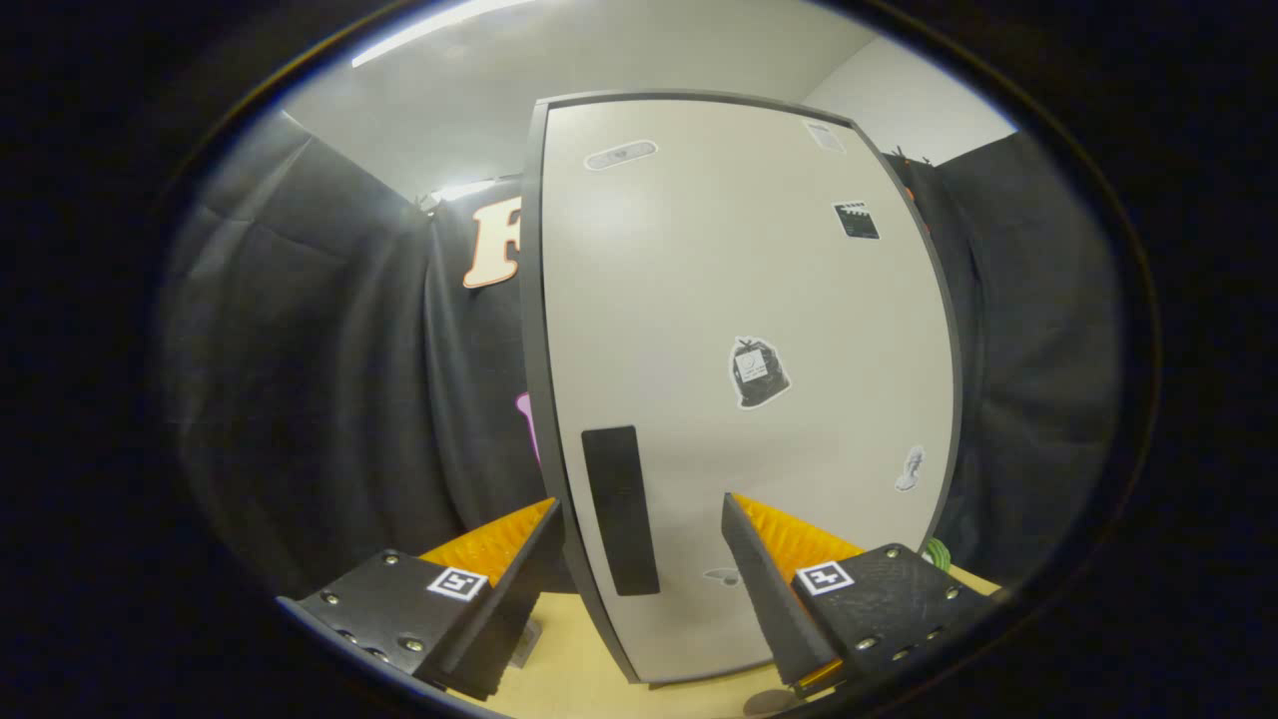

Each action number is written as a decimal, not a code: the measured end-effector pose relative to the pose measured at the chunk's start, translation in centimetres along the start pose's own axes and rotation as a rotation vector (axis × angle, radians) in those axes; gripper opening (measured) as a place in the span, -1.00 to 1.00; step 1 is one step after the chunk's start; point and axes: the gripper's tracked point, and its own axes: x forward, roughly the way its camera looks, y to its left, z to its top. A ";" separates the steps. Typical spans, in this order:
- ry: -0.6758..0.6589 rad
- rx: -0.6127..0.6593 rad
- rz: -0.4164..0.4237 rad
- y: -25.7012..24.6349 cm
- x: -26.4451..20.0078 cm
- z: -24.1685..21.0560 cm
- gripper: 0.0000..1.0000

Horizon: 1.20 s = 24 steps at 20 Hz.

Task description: Open the shoe cabinet door, grab the shoes and put them into the shoe cabinet, then close the shoe cabinet door.

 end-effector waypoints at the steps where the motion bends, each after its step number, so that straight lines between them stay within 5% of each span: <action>1: 0.002 -0.006 -0.002 -0.1 0.2 -0.1 0.93; 11: 0.038 -0.021 0.011 0.8 3.2 -2.1 0.78; 14: 0.014 -0.012 0.025 1.3 3.8 -1.8 0.27; 17: 0.015 -0.020 0.024 1.5 5.9 -2.1 0.27; 19: 0.020 -0.028 0.018 1.5 4.5 -2.1 -0.17; 24: 0.009 -0.029 0.006 1.5 4.4 -1.9 -0.52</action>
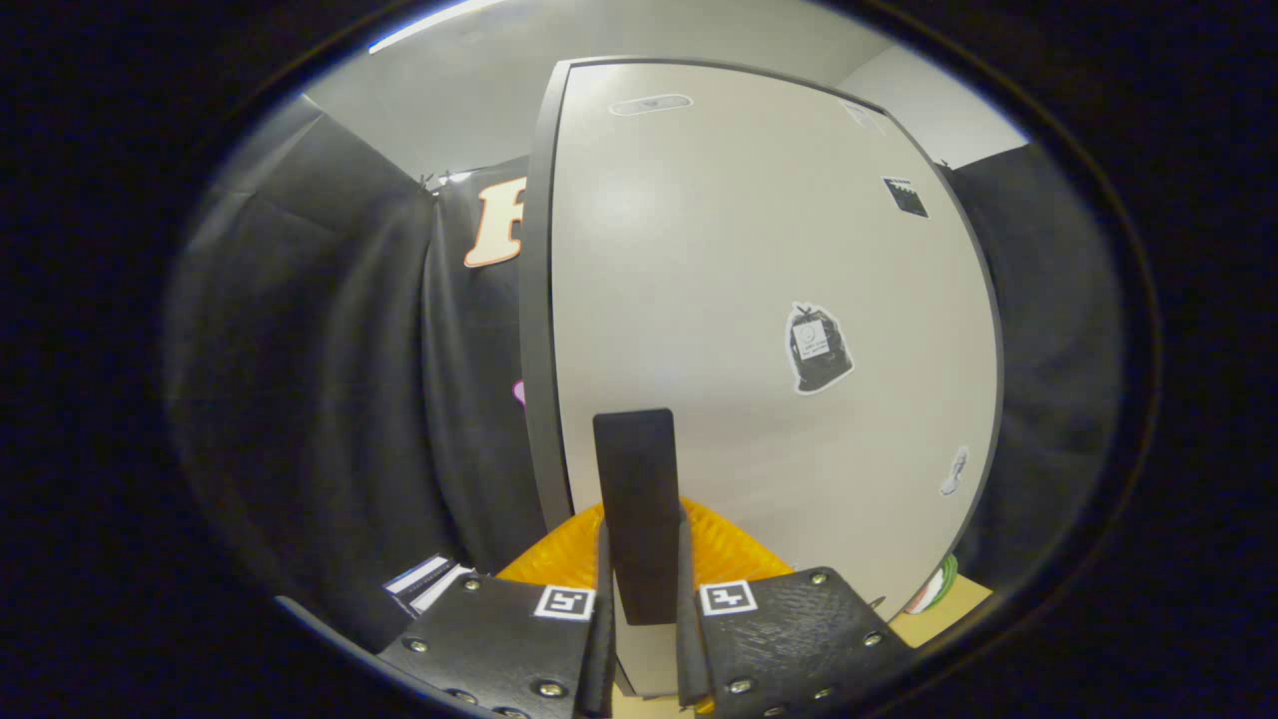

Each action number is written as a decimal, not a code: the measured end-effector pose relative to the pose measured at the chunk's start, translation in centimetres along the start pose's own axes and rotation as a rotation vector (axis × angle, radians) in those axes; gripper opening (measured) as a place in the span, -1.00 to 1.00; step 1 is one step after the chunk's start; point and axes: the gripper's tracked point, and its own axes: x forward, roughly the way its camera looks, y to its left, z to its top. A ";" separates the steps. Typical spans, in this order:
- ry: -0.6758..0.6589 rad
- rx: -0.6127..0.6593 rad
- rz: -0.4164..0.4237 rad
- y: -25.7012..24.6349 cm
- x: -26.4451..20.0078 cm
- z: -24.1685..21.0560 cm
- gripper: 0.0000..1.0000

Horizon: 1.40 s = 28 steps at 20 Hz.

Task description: Open the shoe cabinet door, grab the shoes and put them into the shoe cabinet, then close the shoe cabinet door.

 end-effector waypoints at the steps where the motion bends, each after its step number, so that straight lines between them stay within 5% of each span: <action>1: -0.002 0.004 -0.002 0.0 -0.2 0.0 -0.52; 11: -0.013 -0.014 -0.019 -0.4 -4.3 1.2 -0.53; 28: 0.019 0.005 0.147 -5.3 -11.8 2.0 -0.53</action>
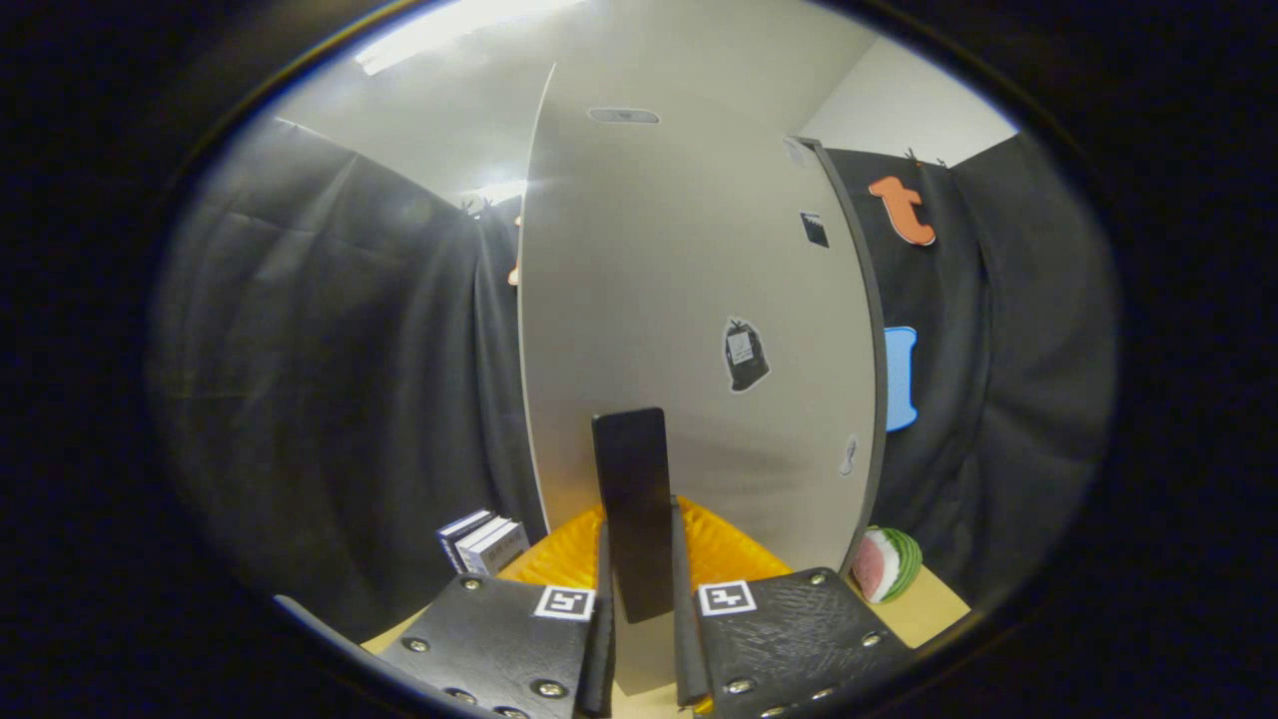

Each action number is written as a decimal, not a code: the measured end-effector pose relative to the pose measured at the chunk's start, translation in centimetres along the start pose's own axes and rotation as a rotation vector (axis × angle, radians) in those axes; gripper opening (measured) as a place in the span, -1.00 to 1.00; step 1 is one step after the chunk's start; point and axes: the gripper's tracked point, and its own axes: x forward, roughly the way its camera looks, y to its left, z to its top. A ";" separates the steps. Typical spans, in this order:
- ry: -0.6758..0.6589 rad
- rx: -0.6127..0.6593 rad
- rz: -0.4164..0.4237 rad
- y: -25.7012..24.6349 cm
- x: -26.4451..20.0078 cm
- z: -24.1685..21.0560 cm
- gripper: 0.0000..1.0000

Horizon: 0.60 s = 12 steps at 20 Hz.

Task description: Open the shoe cabinet door, grab the shoes and put them into the shoe cabinet, then close the shoe cabinet door.

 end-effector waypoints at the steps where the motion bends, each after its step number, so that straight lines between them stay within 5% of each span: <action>1: 0.000 0.007 0.010 -0.5 -0.4 0.0 -0.53; 12: 0.012 0.034 0.028 -5.9 -5.6 0.4 -0.58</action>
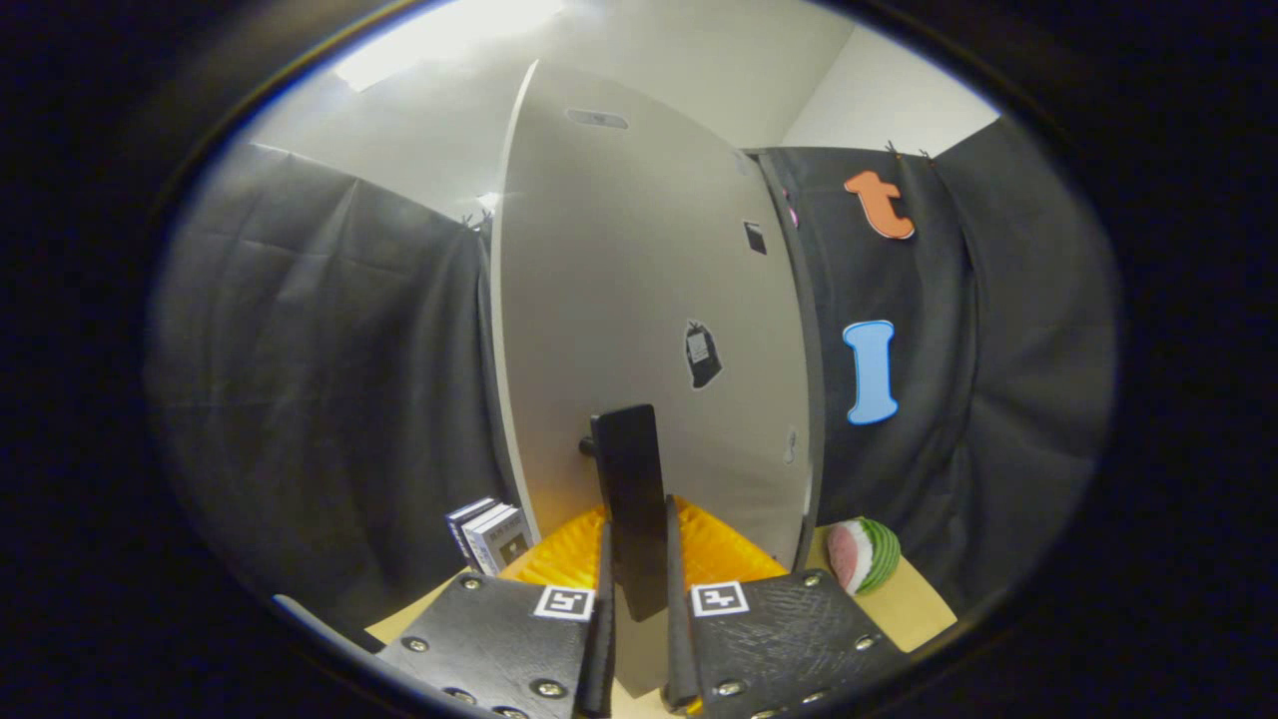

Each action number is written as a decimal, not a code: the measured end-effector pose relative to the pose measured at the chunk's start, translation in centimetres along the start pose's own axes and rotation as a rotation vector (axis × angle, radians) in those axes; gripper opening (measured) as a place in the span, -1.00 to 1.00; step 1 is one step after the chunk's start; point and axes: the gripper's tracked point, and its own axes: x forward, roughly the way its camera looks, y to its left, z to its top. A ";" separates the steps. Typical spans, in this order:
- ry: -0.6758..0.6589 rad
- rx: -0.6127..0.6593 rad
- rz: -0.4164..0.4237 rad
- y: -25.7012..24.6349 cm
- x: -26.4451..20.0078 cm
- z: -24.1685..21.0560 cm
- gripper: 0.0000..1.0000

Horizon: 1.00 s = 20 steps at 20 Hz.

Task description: Open the shoe cabinet door, grab the shoes and put them into the shoe cabinet, then close the shoe cabinet door.

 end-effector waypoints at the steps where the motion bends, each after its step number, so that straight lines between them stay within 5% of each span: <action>1: 0.003 0.004 0.000 -0.5 -0.5 0.0 -0.58; 11: -0.009 -0.056 -0.077 -7.1 -4.3 1.2 -0.60; 16: -0.042 -0.123 -0.198 -12.8 -5.4 2.9 -0.60; 18: -0.059 -0.130 -0.282 -16.2 -6.2 3.4 -0.83; 20: -0.048 -0.079 -0.260 -17.7 -6.3 3.2 -0.85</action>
